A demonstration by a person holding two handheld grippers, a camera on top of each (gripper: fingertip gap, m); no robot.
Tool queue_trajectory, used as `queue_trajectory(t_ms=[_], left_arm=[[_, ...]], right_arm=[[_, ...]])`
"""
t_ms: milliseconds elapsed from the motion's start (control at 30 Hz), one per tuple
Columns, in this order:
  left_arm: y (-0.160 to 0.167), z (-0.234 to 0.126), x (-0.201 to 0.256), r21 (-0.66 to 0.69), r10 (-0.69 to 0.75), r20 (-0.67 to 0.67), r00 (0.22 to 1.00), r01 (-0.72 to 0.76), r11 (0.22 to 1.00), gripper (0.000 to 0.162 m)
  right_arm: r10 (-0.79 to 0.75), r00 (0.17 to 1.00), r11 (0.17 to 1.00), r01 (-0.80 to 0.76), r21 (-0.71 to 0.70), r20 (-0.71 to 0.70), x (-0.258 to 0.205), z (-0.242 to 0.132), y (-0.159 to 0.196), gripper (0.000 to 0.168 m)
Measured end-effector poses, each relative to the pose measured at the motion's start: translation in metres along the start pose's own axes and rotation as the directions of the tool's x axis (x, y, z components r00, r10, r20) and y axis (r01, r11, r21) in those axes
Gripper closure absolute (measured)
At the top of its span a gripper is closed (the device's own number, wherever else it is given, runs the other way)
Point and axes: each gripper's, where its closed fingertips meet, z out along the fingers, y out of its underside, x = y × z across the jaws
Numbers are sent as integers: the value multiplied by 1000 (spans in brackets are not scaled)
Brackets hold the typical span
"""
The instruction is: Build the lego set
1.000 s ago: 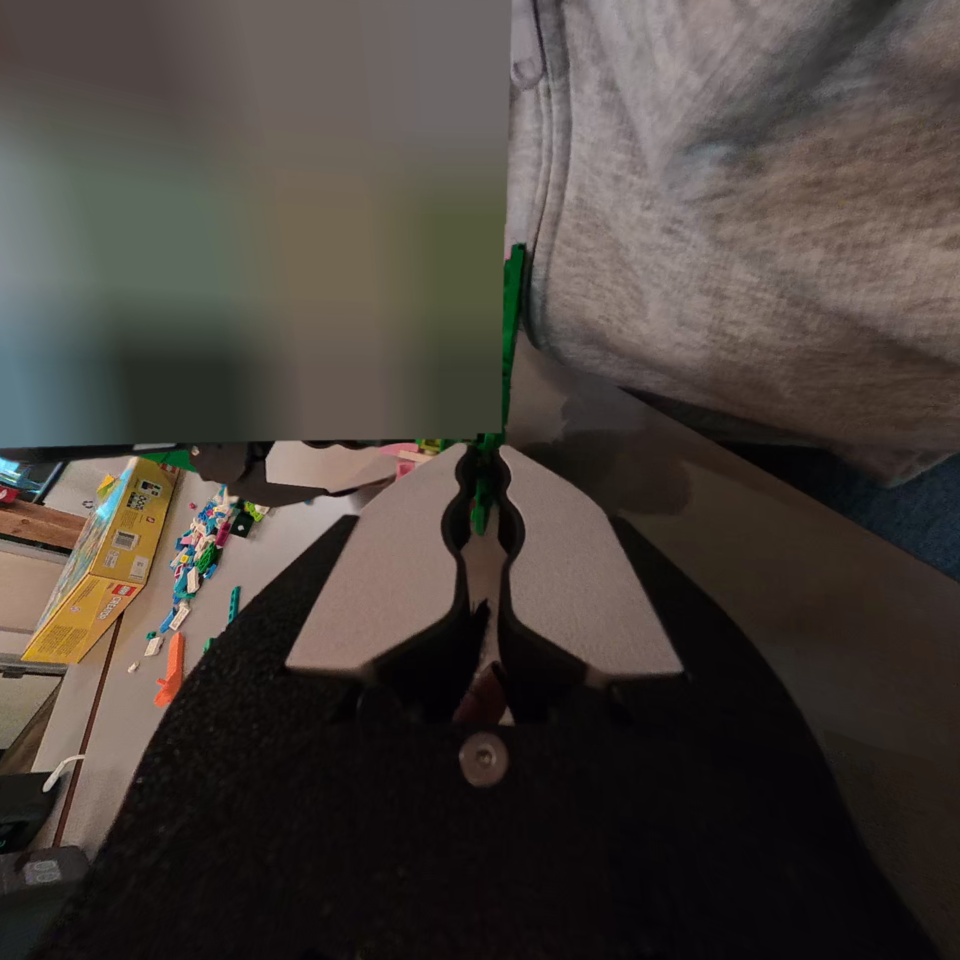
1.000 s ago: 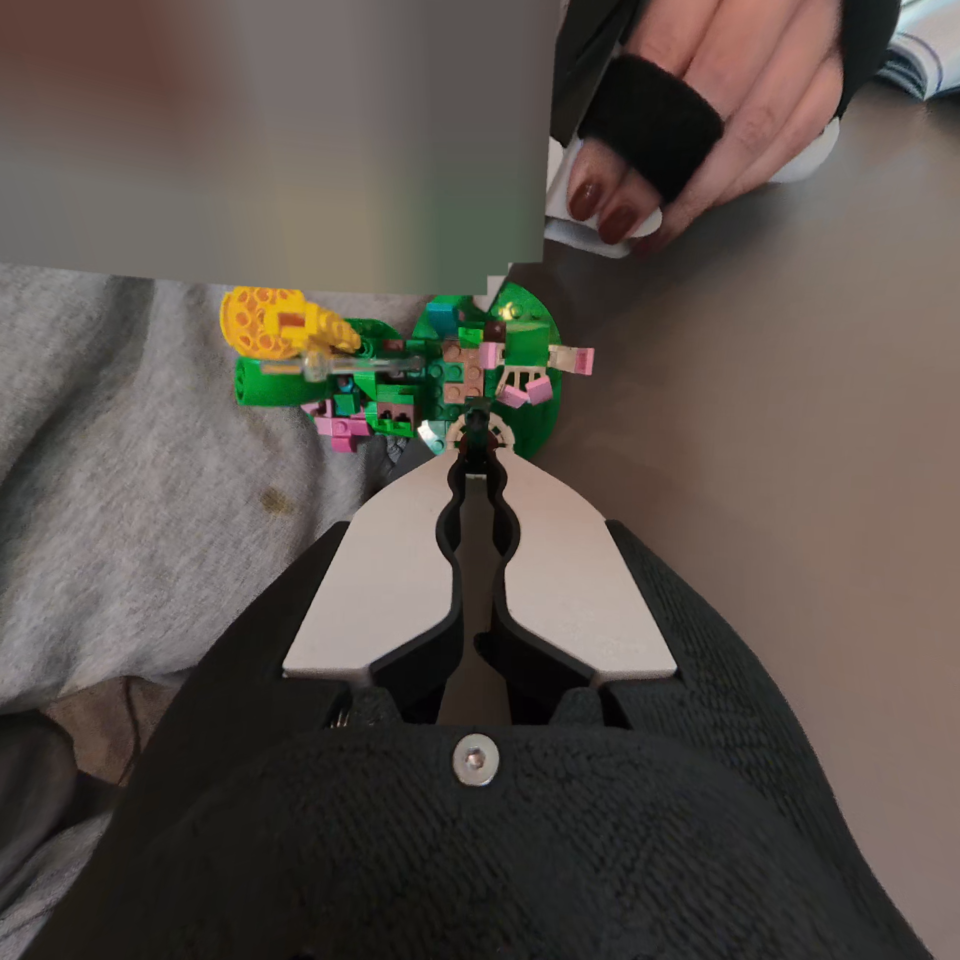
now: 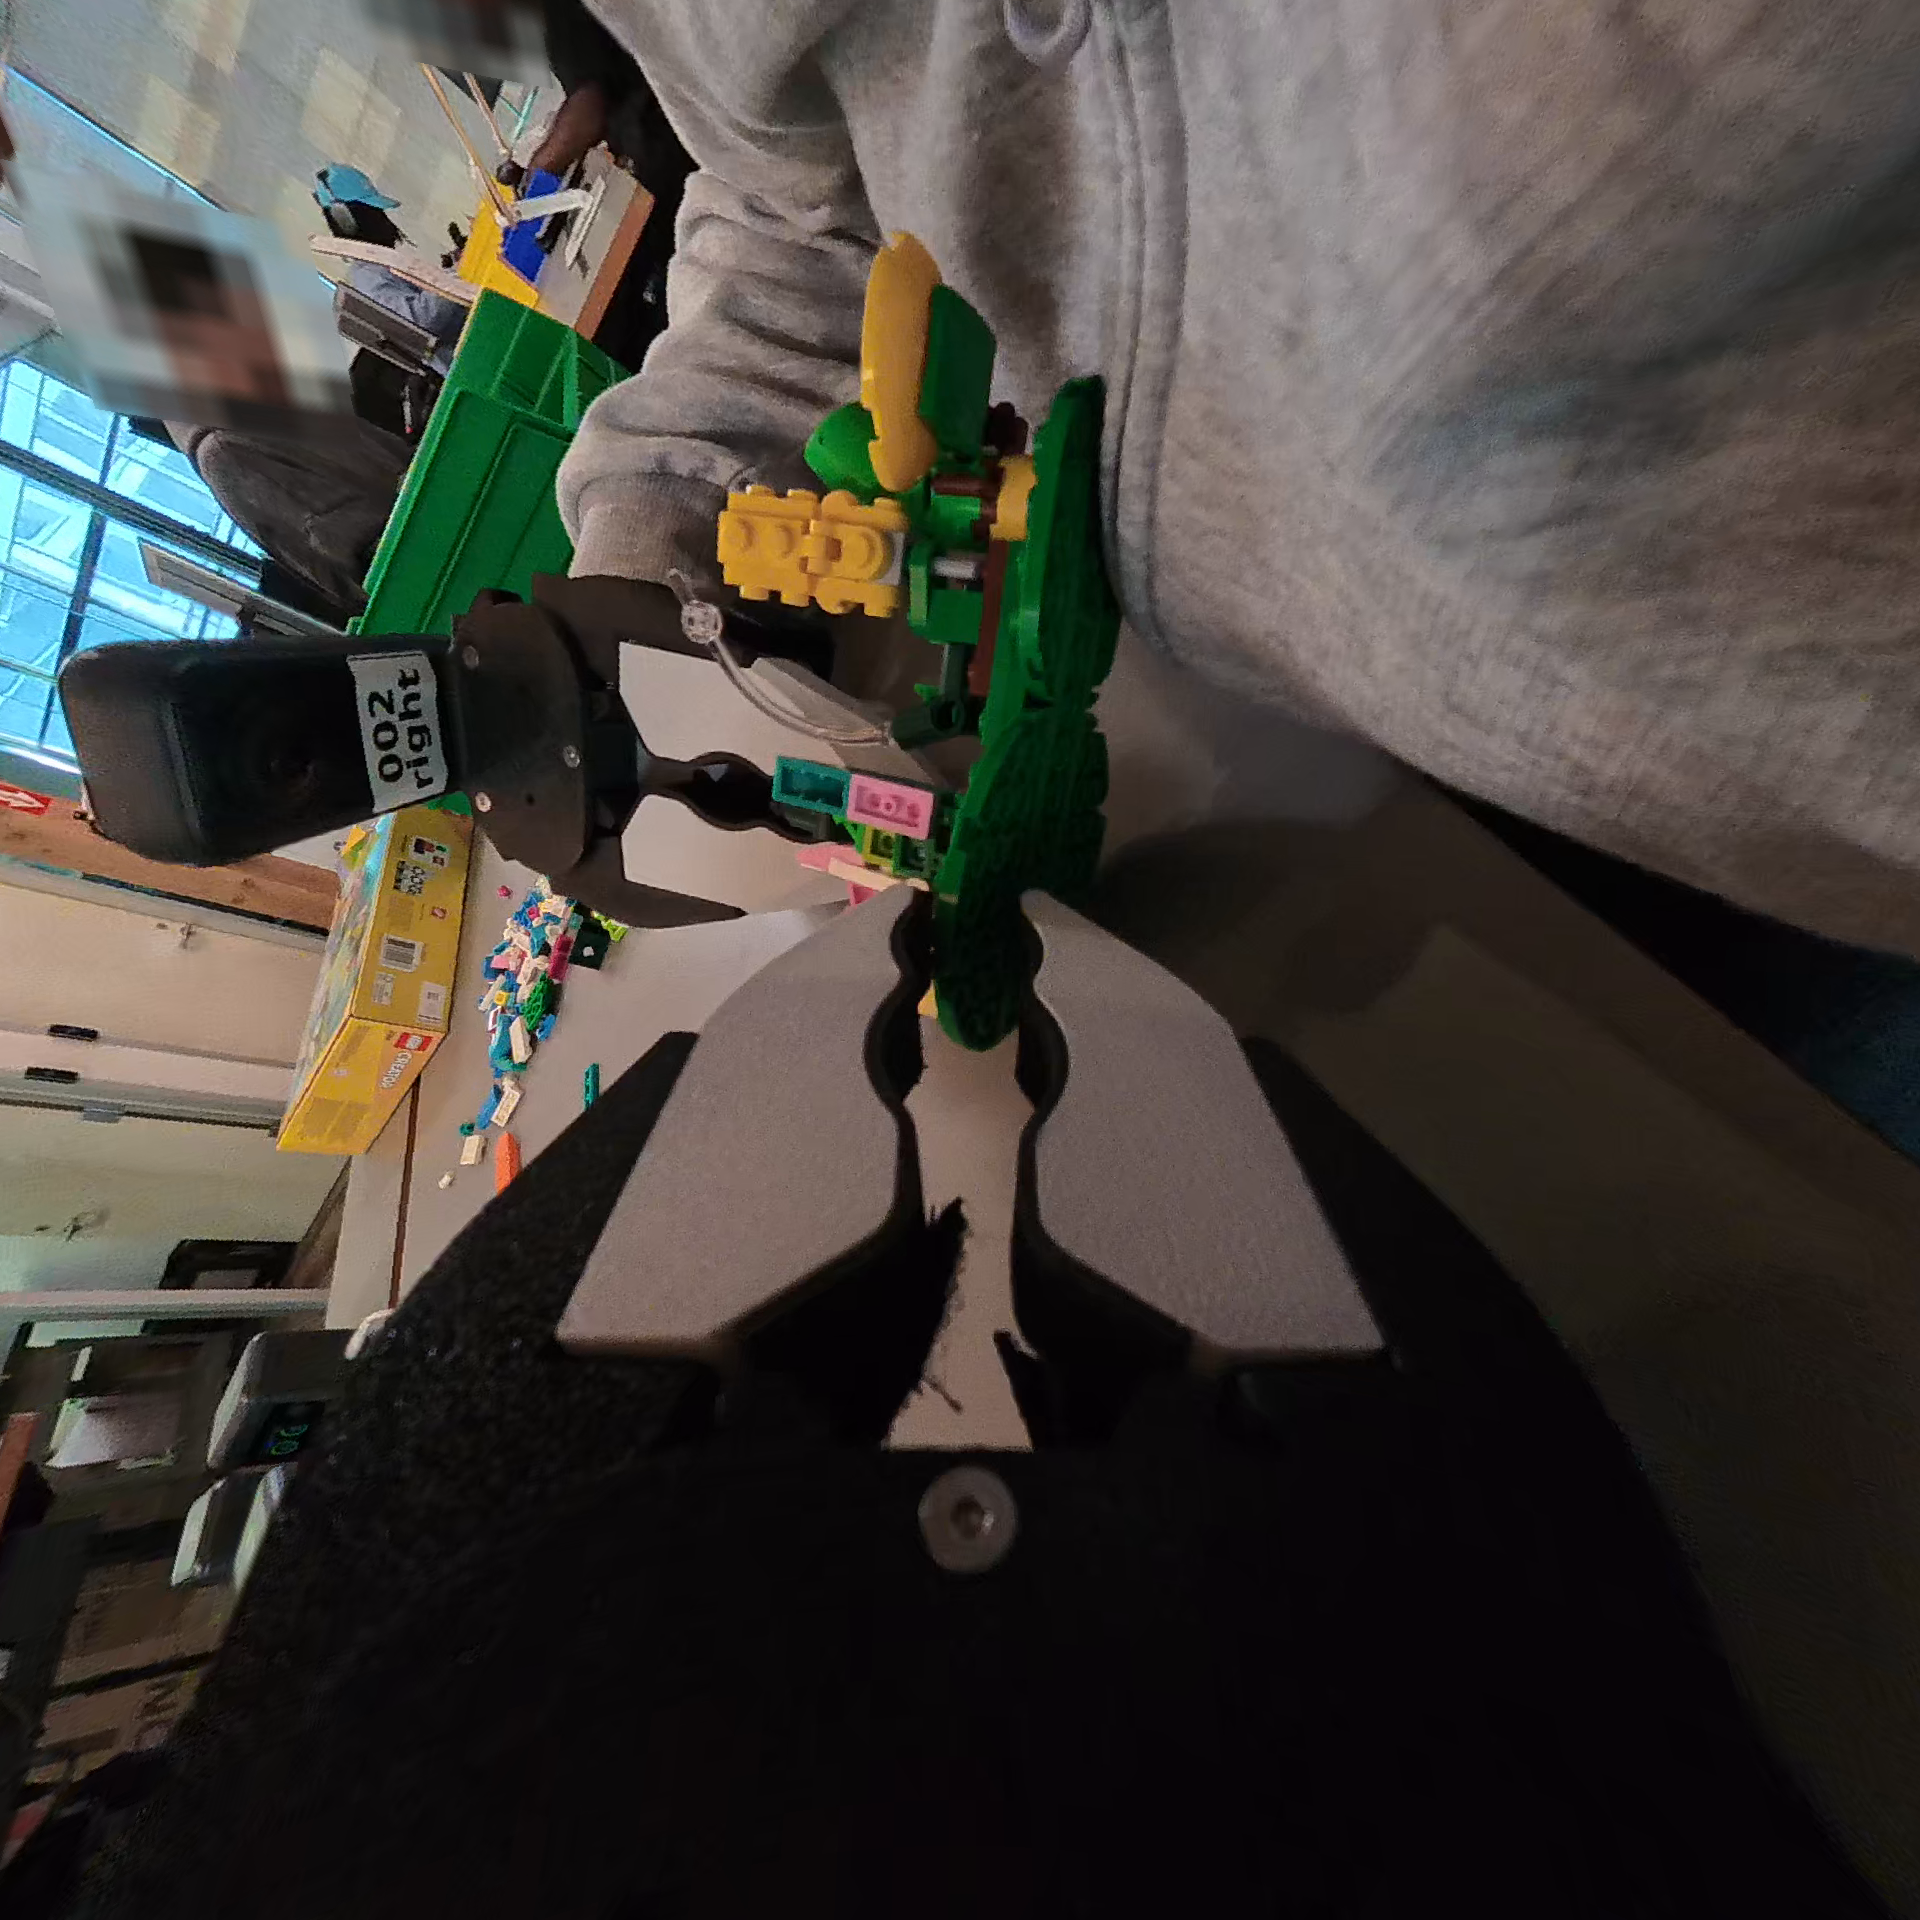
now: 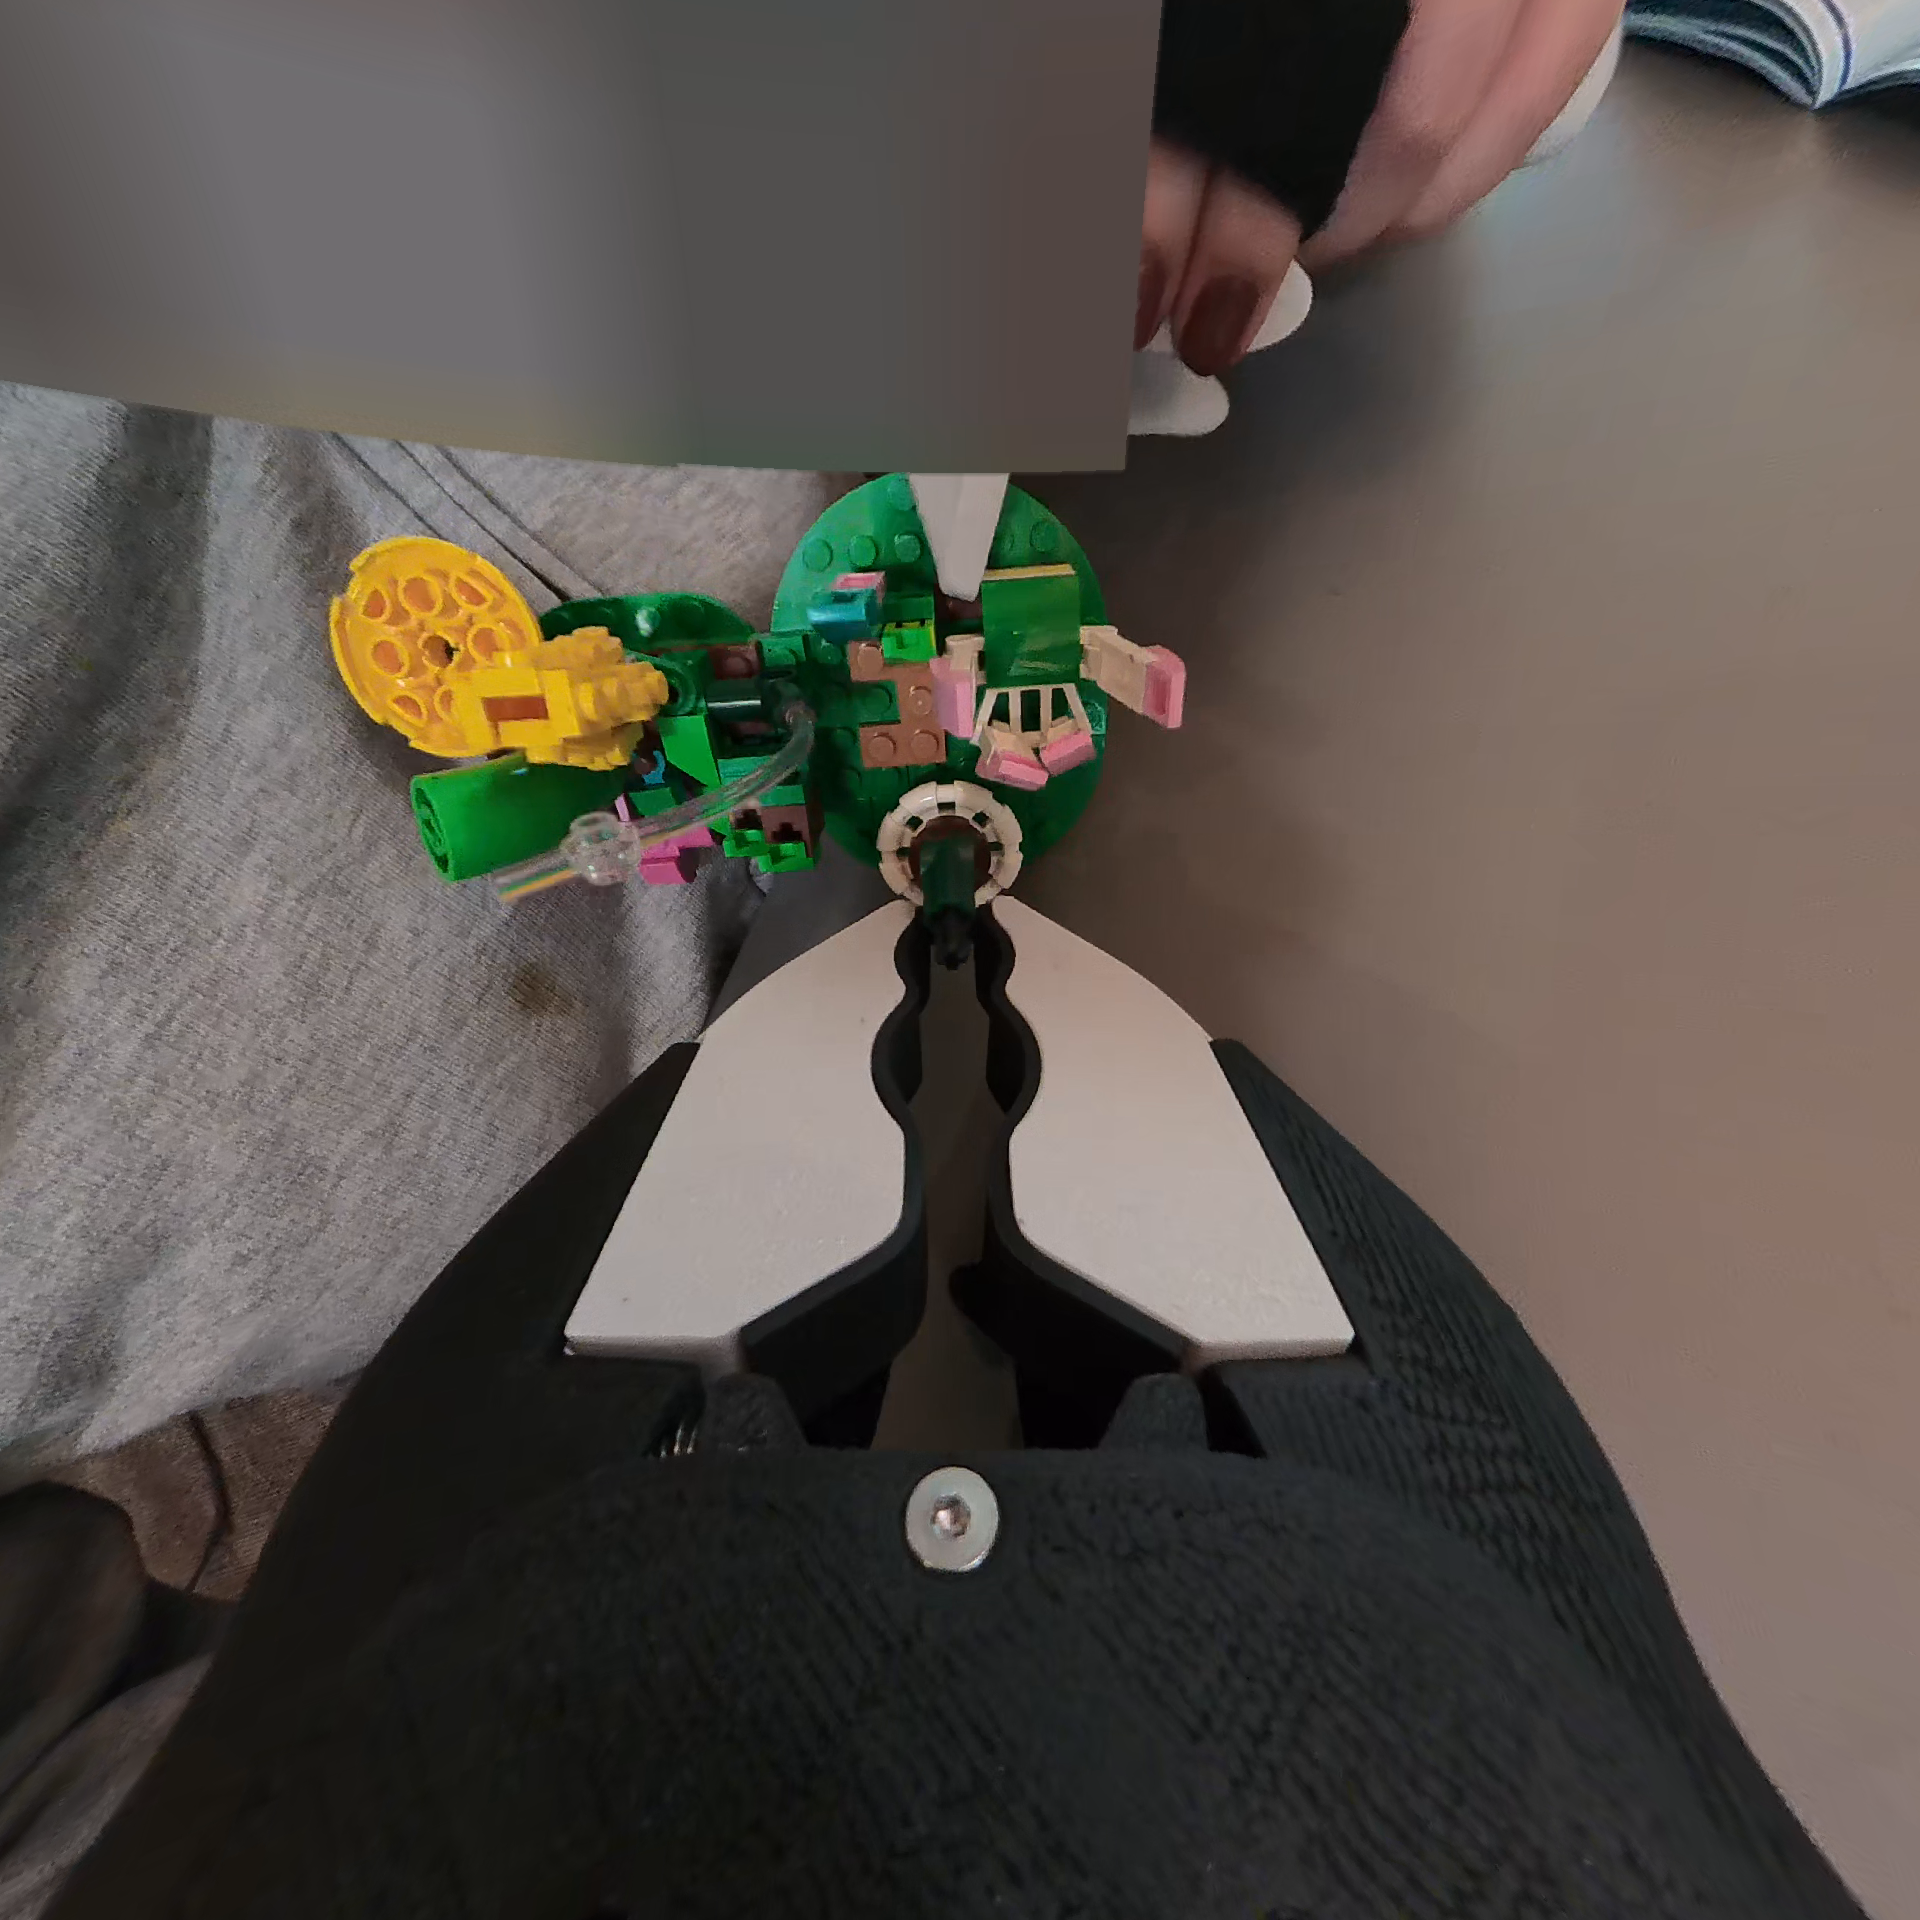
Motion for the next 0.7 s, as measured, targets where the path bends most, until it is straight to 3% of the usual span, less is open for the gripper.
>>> queue_trajectory(t_ms=[33,500,700], left_arm=[[0,0,1,-2,-1,-9,1000,1,1000,150],[-2,1,4,-1,-58,-72,996,58,998,154],[-3,2,3,-12,-85,-105,991,84,996,154]], right_arm=[[0,1000,1000,0,1,-1,0,0,0,161],[-66,998,998,66,-18,8,-1,0,0,161],[-49,997,991,56,-118,56,0,0,0,162]])
